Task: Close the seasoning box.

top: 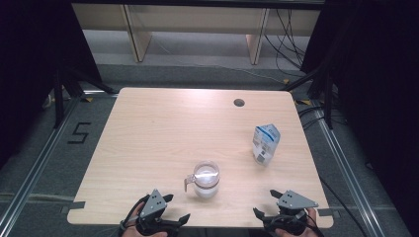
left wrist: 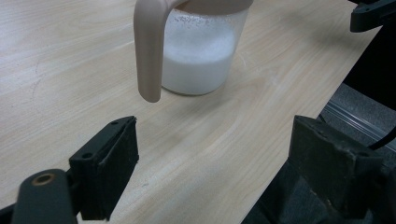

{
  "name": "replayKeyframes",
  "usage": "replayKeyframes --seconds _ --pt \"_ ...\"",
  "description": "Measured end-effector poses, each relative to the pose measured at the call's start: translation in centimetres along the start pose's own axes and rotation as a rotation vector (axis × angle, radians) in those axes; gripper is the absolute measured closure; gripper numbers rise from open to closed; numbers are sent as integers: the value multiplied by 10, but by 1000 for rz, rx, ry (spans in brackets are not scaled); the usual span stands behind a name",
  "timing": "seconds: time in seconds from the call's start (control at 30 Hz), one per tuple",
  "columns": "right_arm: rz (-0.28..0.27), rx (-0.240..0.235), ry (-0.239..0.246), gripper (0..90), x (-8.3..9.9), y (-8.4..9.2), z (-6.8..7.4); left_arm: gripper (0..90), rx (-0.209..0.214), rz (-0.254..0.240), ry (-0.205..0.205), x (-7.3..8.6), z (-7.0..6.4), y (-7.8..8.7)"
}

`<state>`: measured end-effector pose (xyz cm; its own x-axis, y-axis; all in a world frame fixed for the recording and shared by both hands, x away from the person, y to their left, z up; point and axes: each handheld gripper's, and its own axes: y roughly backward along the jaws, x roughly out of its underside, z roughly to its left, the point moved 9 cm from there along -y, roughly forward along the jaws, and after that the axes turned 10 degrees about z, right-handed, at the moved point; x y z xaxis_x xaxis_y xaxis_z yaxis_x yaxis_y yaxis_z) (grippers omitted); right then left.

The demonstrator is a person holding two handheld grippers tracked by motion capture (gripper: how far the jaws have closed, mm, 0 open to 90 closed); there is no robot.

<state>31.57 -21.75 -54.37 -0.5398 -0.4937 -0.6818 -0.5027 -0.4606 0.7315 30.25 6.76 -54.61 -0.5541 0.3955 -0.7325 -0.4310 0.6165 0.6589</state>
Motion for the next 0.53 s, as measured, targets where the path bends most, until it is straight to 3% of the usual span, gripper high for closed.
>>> replayKeyframes --seconds 0.13,0.23,0.33,0.37,0.53 --pt "0 14 8 161 0 -1 -2 154 1 -1 -2 0 0 0" --pt "6 -2 1 161 1 -2 1 154 0 1 3 0 1 -1" --pt "9 2 -6 161 1 -1 1 154 -15 24 -19 2 4 0" --pt "8 2 -4 161 1 -2 1 154 -3 4 7 1 2 -1" --pt "1 11 5 161 1 -1 -1 154 -8 6 13 1 2 -1"
